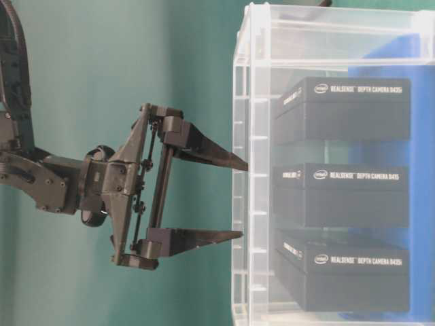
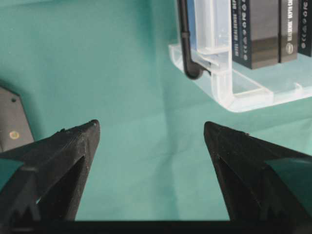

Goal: Take out the box from the case.
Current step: 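Lower the open right gripper around the middle black box pair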

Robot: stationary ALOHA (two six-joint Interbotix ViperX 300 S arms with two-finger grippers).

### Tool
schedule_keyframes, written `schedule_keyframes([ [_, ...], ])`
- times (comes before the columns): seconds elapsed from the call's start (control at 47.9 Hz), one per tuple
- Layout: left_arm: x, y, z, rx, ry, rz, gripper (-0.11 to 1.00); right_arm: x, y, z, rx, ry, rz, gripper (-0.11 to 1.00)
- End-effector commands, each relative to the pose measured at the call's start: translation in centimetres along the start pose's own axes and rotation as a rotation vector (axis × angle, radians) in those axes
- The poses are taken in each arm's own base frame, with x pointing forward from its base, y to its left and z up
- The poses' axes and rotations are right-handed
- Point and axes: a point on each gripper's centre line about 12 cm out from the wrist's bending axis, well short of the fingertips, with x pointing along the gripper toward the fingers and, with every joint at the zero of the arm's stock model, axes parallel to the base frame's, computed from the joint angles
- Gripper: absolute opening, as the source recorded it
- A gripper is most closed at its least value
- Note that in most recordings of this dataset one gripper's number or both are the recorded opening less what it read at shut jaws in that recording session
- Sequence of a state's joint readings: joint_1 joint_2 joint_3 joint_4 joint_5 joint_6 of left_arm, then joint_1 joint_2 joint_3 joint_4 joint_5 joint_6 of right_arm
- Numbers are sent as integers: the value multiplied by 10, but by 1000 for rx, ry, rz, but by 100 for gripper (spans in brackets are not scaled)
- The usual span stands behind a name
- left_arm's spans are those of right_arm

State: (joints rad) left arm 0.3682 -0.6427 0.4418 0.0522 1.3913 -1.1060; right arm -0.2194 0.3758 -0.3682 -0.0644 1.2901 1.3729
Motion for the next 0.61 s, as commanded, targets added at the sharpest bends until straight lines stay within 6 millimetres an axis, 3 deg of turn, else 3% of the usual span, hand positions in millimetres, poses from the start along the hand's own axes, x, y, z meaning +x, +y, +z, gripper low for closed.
schedule_keyframes([
  [0.0,-5,-1,1,1,-11,-18,89,-15,5,0,-2,-8,41,94],
  [0.585,-4,-1,1,1,-10,-17,89,0,0,1,-4,-11,24,94],
])
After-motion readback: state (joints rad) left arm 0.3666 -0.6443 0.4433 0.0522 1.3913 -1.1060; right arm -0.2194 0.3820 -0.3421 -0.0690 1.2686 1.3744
